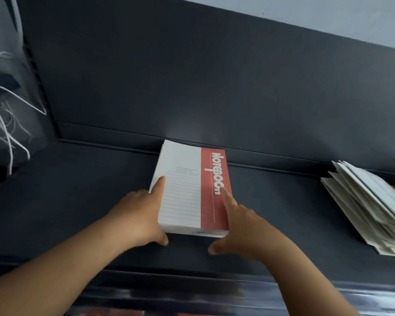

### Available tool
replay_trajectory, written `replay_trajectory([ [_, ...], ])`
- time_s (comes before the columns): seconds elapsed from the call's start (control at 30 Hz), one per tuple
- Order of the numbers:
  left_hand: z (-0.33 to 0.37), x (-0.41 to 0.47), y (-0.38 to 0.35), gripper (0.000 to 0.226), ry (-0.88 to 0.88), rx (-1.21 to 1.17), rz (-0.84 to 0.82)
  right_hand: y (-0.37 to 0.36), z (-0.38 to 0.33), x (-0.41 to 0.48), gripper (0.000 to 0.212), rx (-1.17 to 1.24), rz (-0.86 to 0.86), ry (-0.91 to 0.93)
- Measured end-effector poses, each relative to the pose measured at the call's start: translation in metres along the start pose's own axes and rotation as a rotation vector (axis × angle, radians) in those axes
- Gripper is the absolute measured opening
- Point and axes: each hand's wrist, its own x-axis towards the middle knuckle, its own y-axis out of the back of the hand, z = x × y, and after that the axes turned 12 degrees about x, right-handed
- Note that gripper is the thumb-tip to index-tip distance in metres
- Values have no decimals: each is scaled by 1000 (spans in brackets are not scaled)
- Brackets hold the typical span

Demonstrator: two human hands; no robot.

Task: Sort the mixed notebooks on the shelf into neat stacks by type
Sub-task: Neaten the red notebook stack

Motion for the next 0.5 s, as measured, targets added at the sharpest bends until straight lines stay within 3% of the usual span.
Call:
replay_trajectory([
  [0.13,0,6,2,126,19,-35,34,1,-1,4,114,-13,112,18],
  [0.37,-3,5,-2,111,2,-57,84,0,3,4,111,23,128,33],
  [0.5,-4,4,-2,117,4,-67,54,0,4,4,117,25,115,19],
])
